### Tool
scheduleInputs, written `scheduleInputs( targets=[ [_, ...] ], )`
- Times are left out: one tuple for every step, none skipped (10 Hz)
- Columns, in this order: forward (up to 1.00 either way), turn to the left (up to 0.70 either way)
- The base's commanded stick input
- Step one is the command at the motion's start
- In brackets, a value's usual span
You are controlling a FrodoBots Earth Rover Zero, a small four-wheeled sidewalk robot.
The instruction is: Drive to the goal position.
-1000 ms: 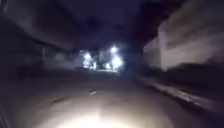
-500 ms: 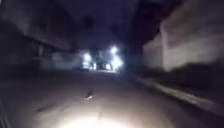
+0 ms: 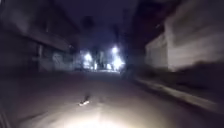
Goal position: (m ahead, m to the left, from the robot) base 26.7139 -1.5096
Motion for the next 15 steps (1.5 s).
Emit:
scheduleInputs(
  targets=[
    [0.70, 0.00],
    [0.70, 0.00],
    [0.70, 0.00],
    [0.70, 0.00],
    [0.70, 0.00],
    [0.70, 0.00],
    [0.70, 0.00],
    [0.70, 0.00],
    [0.70, -0.20],
    [0.70, -0.35],
    [0.70, -0.35],
    [0.70, -0.35],
    [0.70, -0.35],
    [0.70, -0.35],
    [0.70, -0.35]
  ],
)
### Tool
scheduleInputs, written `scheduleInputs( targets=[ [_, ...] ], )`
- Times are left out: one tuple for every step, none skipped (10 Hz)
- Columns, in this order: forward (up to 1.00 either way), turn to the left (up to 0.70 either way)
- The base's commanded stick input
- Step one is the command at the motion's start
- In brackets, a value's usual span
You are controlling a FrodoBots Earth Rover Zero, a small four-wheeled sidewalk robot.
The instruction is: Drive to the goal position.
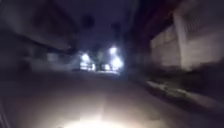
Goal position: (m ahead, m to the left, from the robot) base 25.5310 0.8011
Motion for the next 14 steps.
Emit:
scheduleInputs(
  targets=[
    [0.70, -0.17],
    [0.70, 0.00],
    [0.70, 0.00],
    [0.70, 0.00],
    [0.70, 0.00],
    [0.70, 0.00],
    [0.70, 0.00],
    [0.70, 0.00],
    [0.70, 0.00],
    [0.70, 0.00],
    [0.70, 0.00],
    [0.70, 0.00],
    [0.70, 0.00],
    [0.70, 0.00]
  ],
)
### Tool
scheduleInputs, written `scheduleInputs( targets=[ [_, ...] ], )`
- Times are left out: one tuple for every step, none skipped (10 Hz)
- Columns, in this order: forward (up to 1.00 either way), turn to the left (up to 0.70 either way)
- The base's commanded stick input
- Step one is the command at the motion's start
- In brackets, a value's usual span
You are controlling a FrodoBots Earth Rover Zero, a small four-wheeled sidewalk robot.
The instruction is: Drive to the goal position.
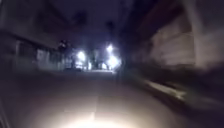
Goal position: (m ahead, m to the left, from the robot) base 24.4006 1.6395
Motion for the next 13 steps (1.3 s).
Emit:
scheduleInputs(
  targets=[
    [0.70, 0.00],
    [0.70, 0.00],
    [0.70, 0.00],
    [0.70, 0.00],
    [0.70, 0.00],
    [0.70, 0.00],
    [0.70, 0.00],
    [0.70, 0.00],
    [0.70, 0.00],
    [0.70, 0.00],
    [0.70, -0.20],
    [0.70, -0.35],
    [0.70, -0.35]
  ],
)
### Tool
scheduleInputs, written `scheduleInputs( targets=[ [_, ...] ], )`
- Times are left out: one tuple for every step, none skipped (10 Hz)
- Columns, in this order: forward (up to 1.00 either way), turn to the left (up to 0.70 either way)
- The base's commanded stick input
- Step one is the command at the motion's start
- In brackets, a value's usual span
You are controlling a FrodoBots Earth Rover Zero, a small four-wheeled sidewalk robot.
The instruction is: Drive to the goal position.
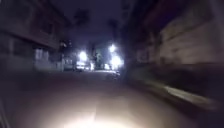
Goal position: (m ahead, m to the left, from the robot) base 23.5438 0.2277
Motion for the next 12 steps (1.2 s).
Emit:
scheduleInputs(
  targets=[
    [0.70, -0.35],
    [0.70, -0.35],
    [0.70, 0.00],
    [0.70, 0.00],
    [0.70, 0.00],
    [0.70, 0.00],
    [0.70, 0.00],
    [0.70, 0.00],
    [0.70, 0.00],
    [0.70, 0.00],
    [0.70, 0.00],
    [0.70, 0.00]
  ],
)
